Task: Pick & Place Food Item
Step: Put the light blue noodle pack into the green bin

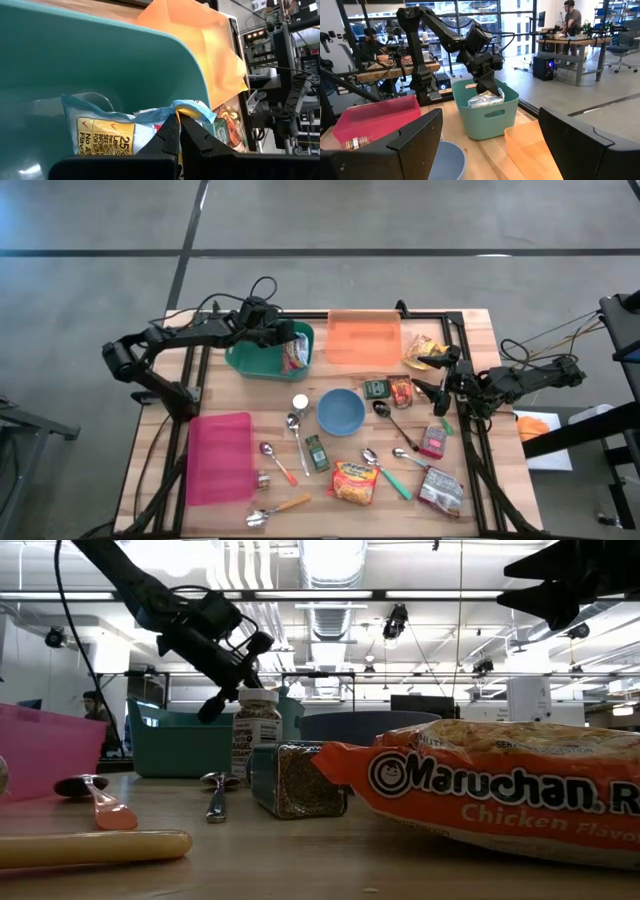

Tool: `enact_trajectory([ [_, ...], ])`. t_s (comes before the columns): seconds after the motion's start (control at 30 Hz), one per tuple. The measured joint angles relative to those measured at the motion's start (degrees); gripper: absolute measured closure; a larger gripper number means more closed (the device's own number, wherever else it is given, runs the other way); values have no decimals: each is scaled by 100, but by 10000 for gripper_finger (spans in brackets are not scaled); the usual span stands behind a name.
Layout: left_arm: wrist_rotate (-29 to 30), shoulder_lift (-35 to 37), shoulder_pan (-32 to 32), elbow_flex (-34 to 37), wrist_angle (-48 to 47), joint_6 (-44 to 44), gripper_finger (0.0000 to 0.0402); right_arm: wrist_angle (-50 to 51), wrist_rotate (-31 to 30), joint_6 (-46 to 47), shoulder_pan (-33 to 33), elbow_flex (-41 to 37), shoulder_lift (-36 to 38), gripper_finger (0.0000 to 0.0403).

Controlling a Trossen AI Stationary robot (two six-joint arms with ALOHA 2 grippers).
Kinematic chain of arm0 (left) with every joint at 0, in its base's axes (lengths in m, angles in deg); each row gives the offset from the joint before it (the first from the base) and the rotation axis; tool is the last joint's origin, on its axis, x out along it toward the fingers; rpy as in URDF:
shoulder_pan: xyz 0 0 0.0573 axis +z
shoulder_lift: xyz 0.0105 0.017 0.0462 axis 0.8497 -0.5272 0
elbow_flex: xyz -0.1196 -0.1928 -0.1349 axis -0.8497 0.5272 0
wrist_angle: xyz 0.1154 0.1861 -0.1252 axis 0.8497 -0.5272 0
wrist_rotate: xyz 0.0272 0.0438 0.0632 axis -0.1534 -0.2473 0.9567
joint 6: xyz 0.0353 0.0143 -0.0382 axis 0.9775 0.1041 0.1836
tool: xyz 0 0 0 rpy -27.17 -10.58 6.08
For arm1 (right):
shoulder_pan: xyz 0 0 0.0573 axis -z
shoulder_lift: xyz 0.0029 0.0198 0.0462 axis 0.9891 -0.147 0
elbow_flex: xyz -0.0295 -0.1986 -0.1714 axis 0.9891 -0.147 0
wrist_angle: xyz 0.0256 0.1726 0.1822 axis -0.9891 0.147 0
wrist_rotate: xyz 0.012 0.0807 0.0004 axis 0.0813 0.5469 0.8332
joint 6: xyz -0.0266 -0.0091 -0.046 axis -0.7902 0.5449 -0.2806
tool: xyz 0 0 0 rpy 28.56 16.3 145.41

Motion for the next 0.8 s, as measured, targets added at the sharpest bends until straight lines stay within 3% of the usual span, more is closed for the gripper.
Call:
enact_trajectory([
  [0.43, 406, -100, -4, 10, 11, 14, 401, 6, 0, 0, 0, 0, 0, 76],
  [0.8, 107, -102, -22, 11, 44, 66, 401, 13, 0, -2, 0, 0, 0, 76],
])
